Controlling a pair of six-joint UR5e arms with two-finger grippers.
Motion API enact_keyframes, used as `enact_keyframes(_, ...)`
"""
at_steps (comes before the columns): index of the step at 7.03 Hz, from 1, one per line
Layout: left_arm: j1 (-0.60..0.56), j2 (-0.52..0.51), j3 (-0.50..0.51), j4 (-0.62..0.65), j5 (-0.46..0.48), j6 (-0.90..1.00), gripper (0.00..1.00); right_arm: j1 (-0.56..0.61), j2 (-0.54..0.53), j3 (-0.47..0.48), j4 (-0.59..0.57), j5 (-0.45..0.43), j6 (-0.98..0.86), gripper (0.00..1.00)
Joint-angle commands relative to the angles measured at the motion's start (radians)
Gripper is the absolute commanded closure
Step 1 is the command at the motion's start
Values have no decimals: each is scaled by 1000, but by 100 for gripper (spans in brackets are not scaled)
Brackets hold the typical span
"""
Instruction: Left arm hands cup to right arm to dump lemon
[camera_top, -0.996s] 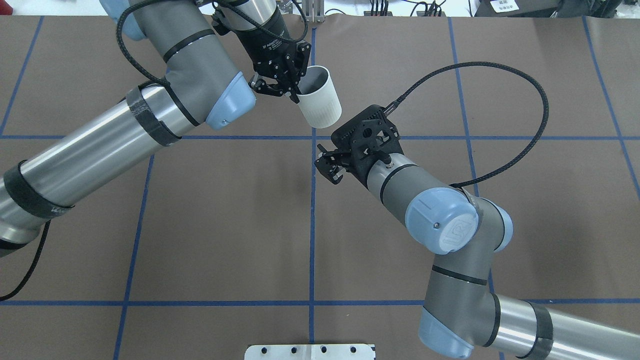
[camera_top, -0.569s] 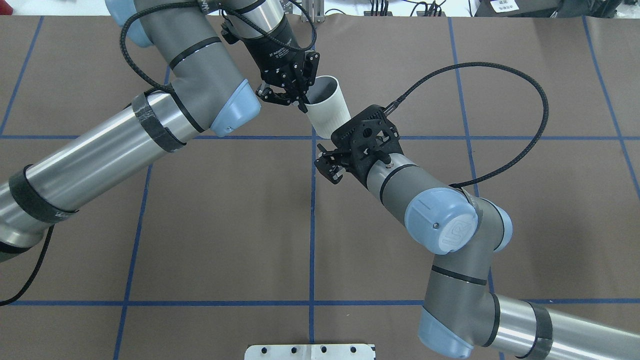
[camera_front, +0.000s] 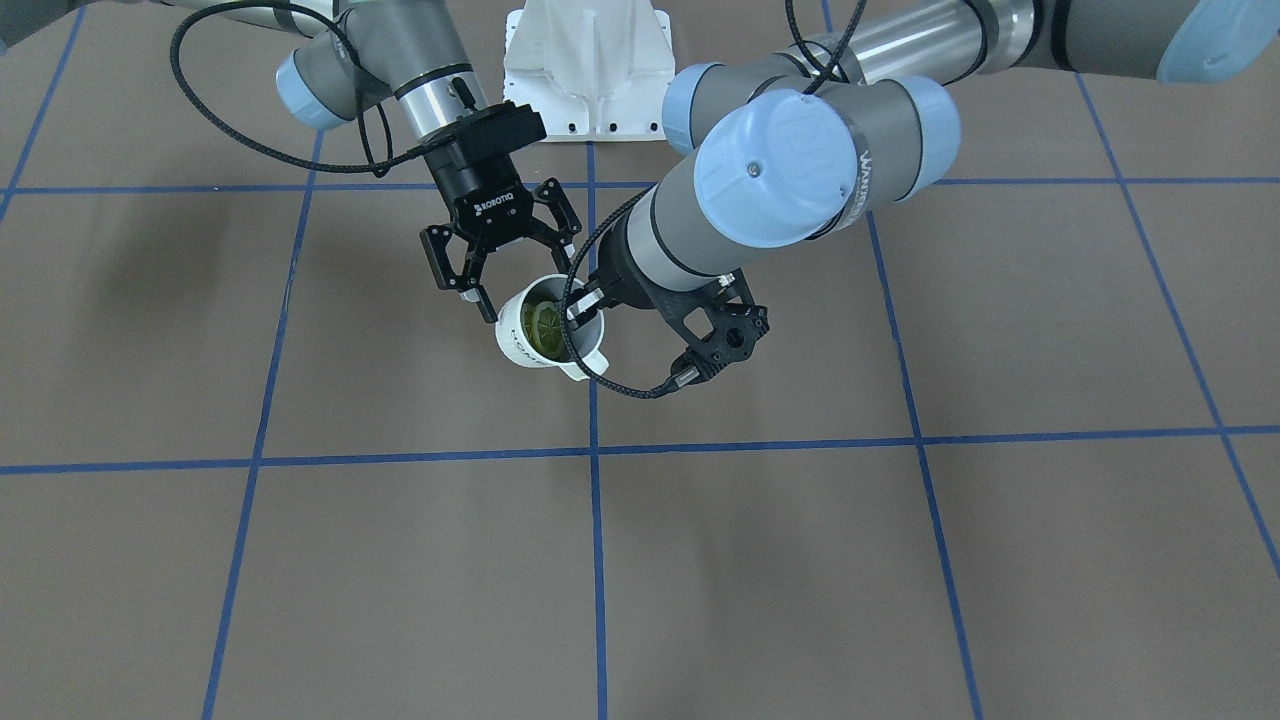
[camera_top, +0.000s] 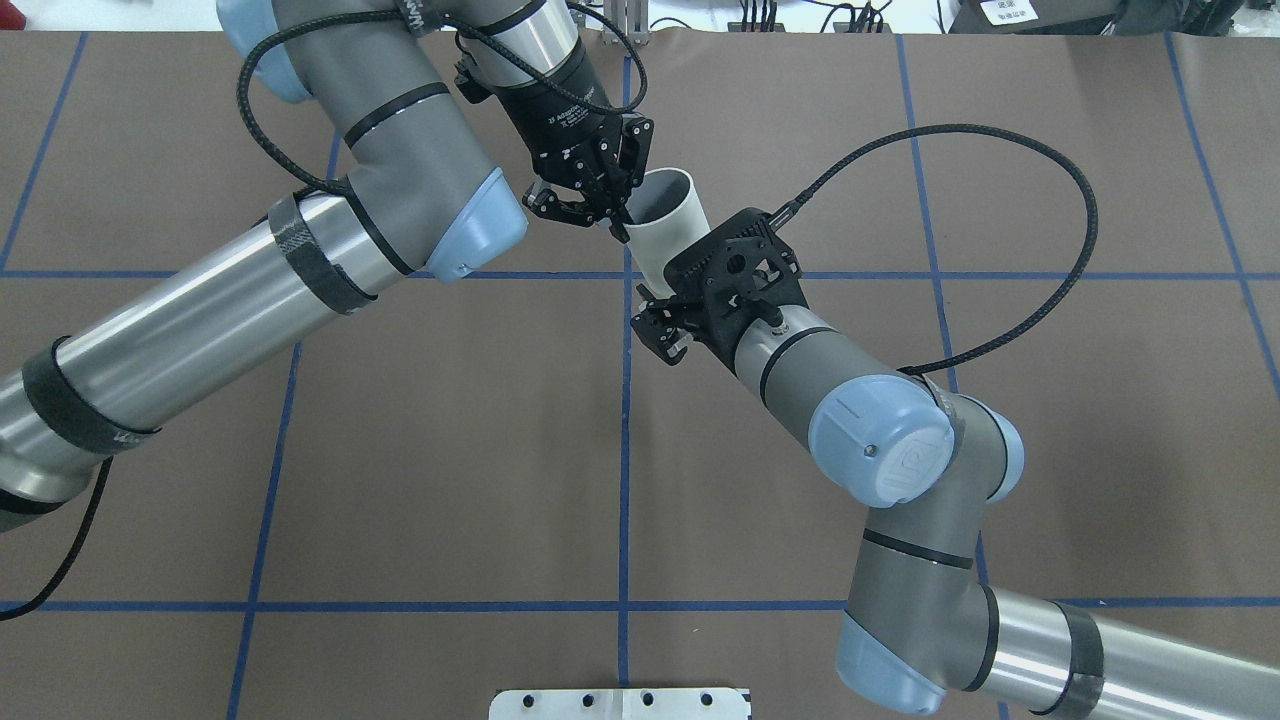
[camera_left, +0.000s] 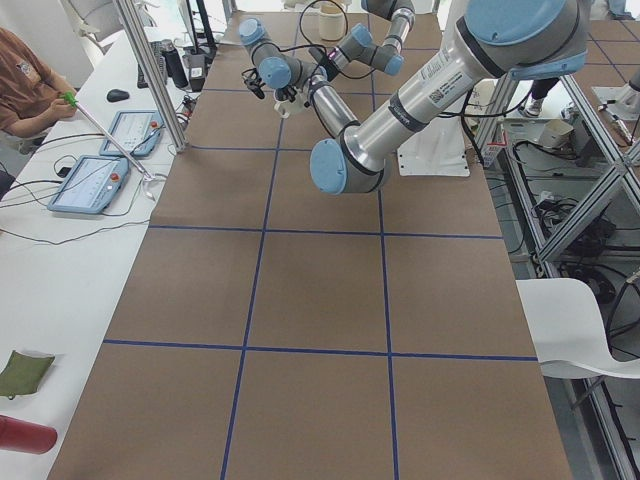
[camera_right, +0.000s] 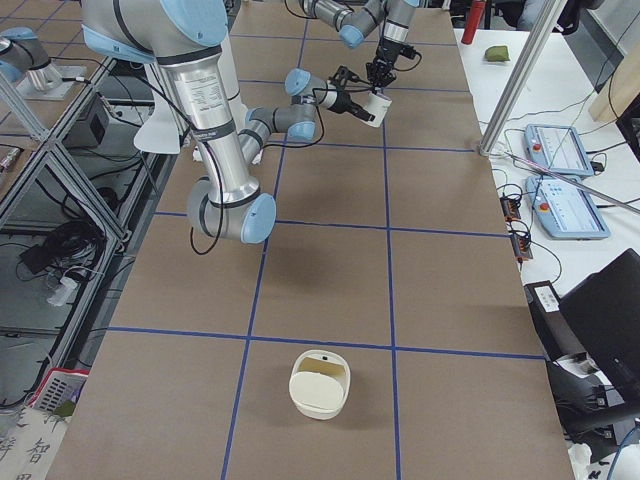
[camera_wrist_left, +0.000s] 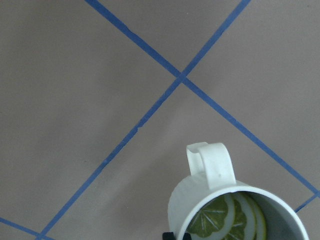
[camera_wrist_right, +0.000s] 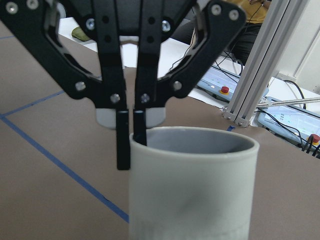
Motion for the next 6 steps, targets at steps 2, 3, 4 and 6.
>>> enact_keyframes(2,10,2,-10,2,-2,-2,100,2,3,-3,0,0,3,1)
enact_keyframes(3,17,5,-28,5,-2,-5,100,5,5,-4,0,0,3,1)
enact_keyframes(4,19,3,-37,12,-2,-6,100,5,5,-10,2,0,3,1)
enact_keyframes(6,20,6,-44,12,-5,-6,100,5,5,-11,2,0,5,1)
